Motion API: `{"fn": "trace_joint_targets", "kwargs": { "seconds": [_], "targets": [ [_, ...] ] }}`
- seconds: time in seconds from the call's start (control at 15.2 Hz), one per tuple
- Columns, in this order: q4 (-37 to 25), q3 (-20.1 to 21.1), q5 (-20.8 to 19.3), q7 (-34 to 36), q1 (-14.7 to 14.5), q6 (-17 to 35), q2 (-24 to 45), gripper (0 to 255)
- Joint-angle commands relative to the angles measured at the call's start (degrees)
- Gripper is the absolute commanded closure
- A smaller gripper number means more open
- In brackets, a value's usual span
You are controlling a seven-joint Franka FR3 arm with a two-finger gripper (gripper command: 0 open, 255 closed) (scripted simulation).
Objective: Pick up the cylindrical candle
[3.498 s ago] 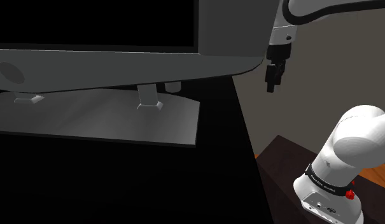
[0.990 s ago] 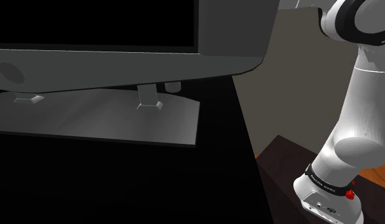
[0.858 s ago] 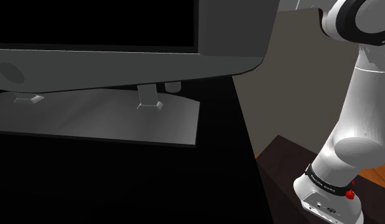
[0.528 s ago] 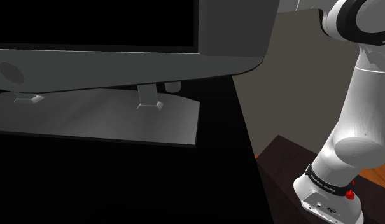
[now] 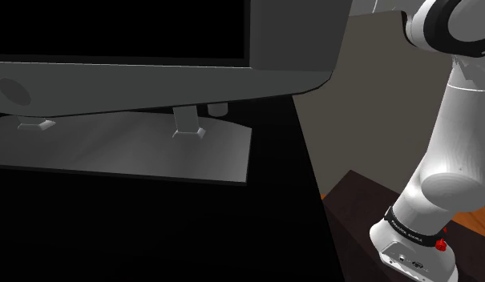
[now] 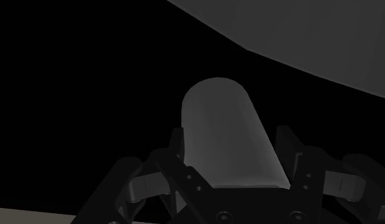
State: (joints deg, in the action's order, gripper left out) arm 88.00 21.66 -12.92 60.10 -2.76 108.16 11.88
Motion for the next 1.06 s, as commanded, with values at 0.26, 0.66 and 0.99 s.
{"fn": "trace_joint_targets", "kwargs": {
  "seconds": [0.26,0.66,0.99],
  "targets": [
    [-5.11,0.13,-0.06,-0.53,-0.4,-4.49,0.71,255],
    [-11.44,0.27,-0.42,-1.02,-1.06,-9.63,1.95,255],
    [-15.25,0.33,-0.78,-1.24,-1.55,-12.52,2.93,255]
  ]
}}
